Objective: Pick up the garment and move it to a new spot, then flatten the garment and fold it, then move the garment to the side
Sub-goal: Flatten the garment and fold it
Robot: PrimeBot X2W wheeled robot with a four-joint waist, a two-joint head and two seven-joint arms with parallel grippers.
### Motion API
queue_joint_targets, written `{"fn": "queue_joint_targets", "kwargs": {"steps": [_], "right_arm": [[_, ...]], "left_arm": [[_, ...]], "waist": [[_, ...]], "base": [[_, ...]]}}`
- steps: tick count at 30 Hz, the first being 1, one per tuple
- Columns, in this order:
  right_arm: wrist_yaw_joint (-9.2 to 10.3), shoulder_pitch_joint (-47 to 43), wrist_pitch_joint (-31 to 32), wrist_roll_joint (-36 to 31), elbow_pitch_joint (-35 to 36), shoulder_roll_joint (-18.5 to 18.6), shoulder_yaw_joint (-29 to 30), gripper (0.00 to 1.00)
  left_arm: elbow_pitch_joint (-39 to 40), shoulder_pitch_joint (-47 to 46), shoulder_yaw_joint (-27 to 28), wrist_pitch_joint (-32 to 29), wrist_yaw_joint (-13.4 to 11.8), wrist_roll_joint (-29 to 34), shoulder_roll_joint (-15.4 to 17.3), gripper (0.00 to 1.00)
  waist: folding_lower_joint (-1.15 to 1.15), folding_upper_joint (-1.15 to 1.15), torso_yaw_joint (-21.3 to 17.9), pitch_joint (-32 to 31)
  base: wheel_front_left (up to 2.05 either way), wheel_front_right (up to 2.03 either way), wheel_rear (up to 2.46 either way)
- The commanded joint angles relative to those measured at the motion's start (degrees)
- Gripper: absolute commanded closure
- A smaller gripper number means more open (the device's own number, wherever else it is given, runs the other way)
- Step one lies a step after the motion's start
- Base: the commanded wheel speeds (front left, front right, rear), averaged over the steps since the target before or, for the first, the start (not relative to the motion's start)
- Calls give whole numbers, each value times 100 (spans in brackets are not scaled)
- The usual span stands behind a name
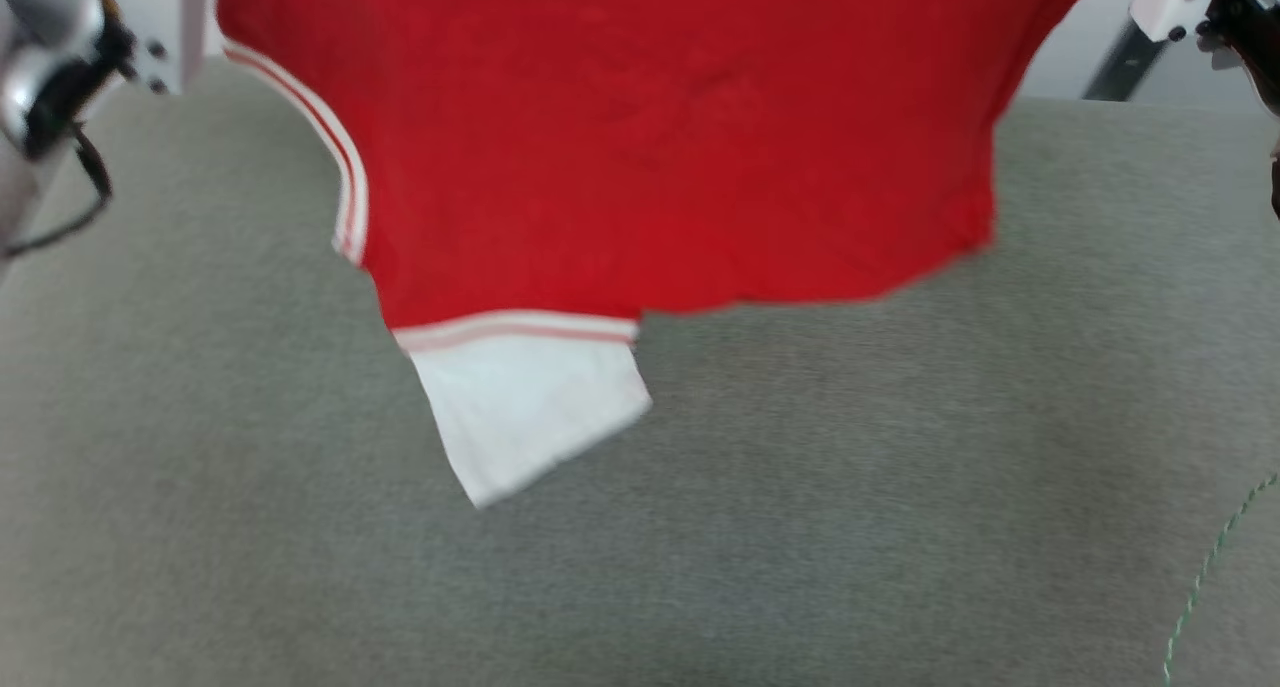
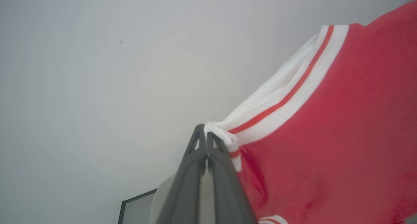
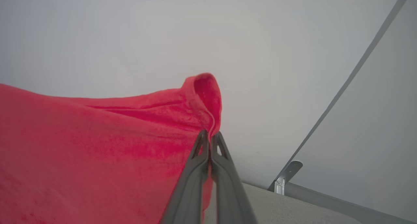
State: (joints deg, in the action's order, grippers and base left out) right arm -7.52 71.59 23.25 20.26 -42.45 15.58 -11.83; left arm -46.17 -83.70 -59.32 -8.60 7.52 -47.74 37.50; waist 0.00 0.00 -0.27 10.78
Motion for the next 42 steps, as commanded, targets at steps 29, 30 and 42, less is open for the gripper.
{"fn": "queue_joint_targets", "kwargs": {"steps": [29,30,42], "right_arm": [[7,2056,-2847,-1503,-1006,-742,1142,100],[7,2181,-3033,-1658,-1067,-752,1249,100],[7,2749,-3800,-2821,-1803,-1019,2181,100]], "left_arm": [[-1282,-3779,-462,1467,-158,1266,-327,100],[-1290,-3962,-455,1568,-148,1312,-385,100],[-1448,-4333,-212,2319,-57,1103,-782,100]], "waist": [[0,0,-789,2520],[0,0,-769,2628],[0,0,-372,3525]], "base": [[0,0,0],[0,0,0],[0,0,0]]}}
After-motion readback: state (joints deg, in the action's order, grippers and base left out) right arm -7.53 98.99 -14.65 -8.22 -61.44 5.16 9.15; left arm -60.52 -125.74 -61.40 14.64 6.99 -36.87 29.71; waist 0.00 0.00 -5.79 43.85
